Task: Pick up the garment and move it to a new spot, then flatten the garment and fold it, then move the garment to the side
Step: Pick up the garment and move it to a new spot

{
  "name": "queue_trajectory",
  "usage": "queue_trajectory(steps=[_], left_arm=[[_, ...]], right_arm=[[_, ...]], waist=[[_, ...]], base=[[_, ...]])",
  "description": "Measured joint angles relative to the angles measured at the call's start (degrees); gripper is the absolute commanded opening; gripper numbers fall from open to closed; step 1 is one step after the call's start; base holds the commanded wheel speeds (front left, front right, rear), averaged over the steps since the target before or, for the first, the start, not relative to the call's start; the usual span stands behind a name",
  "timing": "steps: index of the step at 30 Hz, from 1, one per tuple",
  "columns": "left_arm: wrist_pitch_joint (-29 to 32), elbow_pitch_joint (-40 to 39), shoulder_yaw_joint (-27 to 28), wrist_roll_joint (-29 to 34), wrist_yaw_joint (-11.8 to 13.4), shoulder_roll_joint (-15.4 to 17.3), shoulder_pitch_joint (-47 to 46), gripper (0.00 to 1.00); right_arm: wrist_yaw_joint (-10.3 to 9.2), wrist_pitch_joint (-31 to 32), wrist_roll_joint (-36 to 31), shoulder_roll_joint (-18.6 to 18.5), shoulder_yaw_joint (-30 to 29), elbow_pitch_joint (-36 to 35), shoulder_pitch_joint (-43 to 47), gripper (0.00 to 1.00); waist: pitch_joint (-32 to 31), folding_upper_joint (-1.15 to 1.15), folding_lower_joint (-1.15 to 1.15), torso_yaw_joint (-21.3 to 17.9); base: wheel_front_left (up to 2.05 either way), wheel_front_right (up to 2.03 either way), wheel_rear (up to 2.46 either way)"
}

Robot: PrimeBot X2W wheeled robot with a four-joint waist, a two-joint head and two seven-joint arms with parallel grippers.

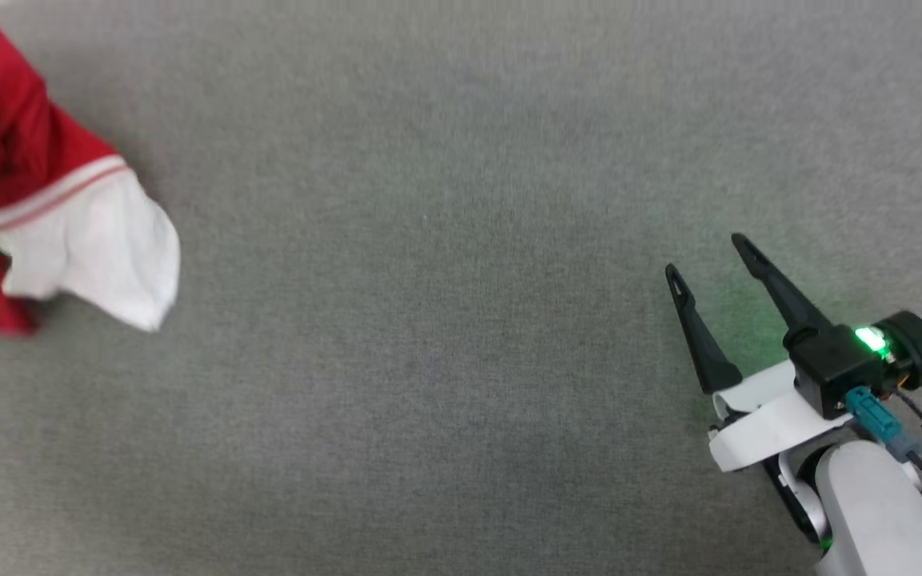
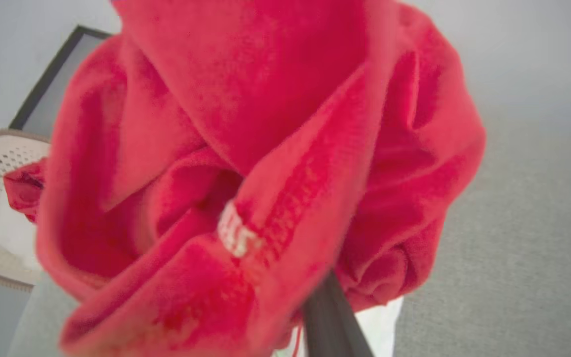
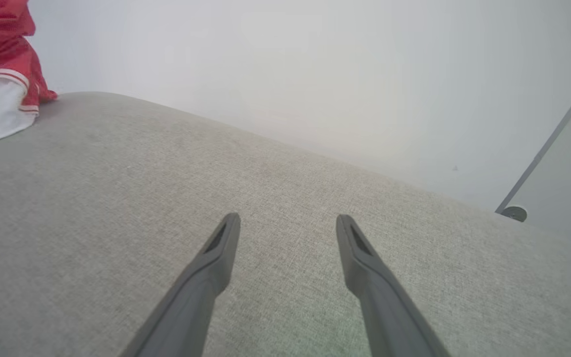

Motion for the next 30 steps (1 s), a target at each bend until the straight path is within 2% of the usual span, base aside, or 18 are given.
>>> queue_trajectory(steps=[5,10,21,26,30], left_arm=[[-4.1,-5.8,-1.3,1.8,-0.3,1.2,-0.4,0.0],[-4.7,-13.9,-2.5,3.0,0.5,1.1,0.9,0.0],[2.4,-36.6,-2.9,1.4,6.3,-0.2,13.8,0.0],[6.1,-47.1,-3.6,-0.1,9.3,-1.6,20.2,0.13],[9.9,-53.7,-5.6,-0.1,11.7,-2.8,23.8,0.11]], right_arm=[[0.0,-0.1,0.2,1.2,-0.4,1.2,1.3,1.0],[0.0,-0.1,0.2,2.5,-1.2,1.3,2.9,1.0],[0.0,-0.1,-0.5,3.9,-7.0,0.6,5.6,1.0],[0.0,-0.2,-1.7,3.5,-10.7,0.0,6.8,1.0],[0.01,-0.2,-2.5,3.4,-13.8,-0.1,6.9,1.0]], waist=[[-3.9,0.0,0.0,0.1],[-8.1,0.0,0.0,0.0],[-15.2,0.0,0.0,-2.5],[-16.0,0.0,0.0,-5.4],[-15.8,0.0,0.0,-8.0]], base=[[0.0,0.0,0.0],[0.0,0.0,0.0],[0.0,0.0,0.0],[0.0,0.0,0.0],[0.0,0.0,0.0]])
